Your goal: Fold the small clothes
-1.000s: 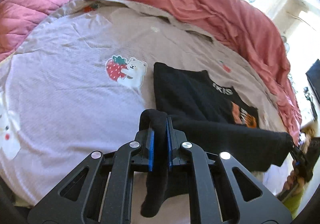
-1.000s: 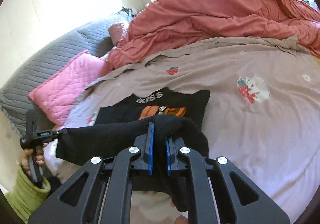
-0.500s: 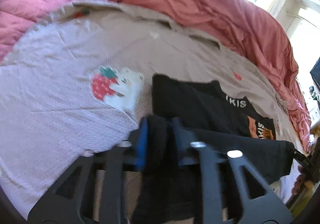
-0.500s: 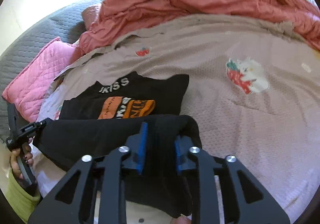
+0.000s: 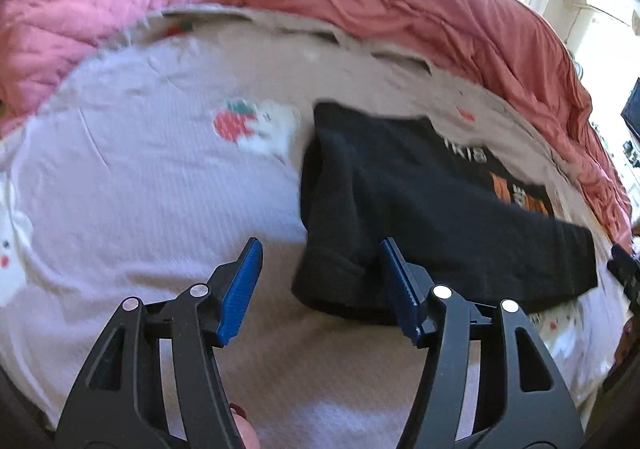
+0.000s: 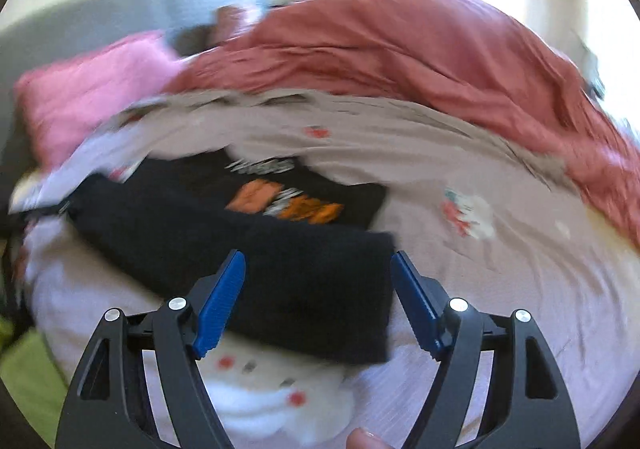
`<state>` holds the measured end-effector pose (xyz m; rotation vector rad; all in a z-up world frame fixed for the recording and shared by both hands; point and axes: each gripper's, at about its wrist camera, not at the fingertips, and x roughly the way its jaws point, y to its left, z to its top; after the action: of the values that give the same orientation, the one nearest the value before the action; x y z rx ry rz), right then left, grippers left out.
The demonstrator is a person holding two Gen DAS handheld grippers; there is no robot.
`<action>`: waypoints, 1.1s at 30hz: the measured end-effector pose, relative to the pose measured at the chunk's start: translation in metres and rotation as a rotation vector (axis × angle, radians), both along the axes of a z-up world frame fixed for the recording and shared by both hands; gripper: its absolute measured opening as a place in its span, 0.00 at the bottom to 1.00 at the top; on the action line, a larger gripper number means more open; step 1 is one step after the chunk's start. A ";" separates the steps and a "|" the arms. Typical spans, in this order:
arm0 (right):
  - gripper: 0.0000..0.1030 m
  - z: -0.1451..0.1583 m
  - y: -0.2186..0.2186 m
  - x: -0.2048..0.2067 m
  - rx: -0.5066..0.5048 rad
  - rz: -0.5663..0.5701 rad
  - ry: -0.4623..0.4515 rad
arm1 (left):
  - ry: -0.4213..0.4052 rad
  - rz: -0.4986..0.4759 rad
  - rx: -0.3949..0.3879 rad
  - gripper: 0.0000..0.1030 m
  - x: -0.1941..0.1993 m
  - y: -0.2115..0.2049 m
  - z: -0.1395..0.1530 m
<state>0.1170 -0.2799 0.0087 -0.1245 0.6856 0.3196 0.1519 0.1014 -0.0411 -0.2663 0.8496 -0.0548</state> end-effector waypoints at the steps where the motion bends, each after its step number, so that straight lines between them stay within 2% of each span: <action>1: 0.72 -0.005 0.012 -0.009 -0.053 0.044 0.003 | -0.003 -0.010 0.011 0.51 0.000 -0.003 0.000; 6: 0.72 -0.036 0.062 -0.025 -0.341 0.169 -0.033 | 0.005 -0.030 0.047 0.49 0.000 -0.011 -0.005; 10: 0.72 -0.059 0.076 -0.009 -0.469 0.166 -0.011 | 0.021 -0.052 0.019 0.28 0.001 -0.011 -0.011; 12: 0.61 -0.069 0.079 0.001 -0.524 0.146 -0.001 | 0.004 -0.050 0.039 0.20 -0.001 -0.015 -0.008; 13: 0.37 -0.070 0.078 0.004 -0.517 0.152 0.007 | -0.005 -0.048 0.044 0.17 -0.002 -0.015 -0.007; 14: 0.24 -0.067 0.075 0.007 -0.468 0.169 0.036 | -0.010 -0.047 0.043 0.16 -0.002 -0.015 -0.006; 17: 0.19 -0.049 0.064 0.014 -0.349 0.155 0.047 | -0.038 -0.036 -0.008 0.12 -0.004 -0.009 0.001; 22: 0.19 -0.019 0.047 0.040 -0.149 0.124 0.048 | -0.044 -0.020 -0.123 0.09 0.005 0.004 0.010; 24: 0.18 -0.009 0.047 0.052 -0.116 0.110 0.036 | -0.037 0.000 -0.163 0.09 0.012 0.009 0.013; 28: 0.18 0.004 0.046 0.092 -0.042 0.067 0.033 | -0.033 0.036 -0.196 0.08 0.029 0.017 0.022; 33: 0.18 -0.012 0.055 0.152 -0.074 -0.023 0.096 | -0.029 0.090 -0.175 0.10 0.073 0.019 0.030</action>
<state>0.2687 -0.2247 -0.0037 -0.1725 0.7941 0.2791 0.2247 0.1200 -0.0107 -0.4671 0.8043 -0.0488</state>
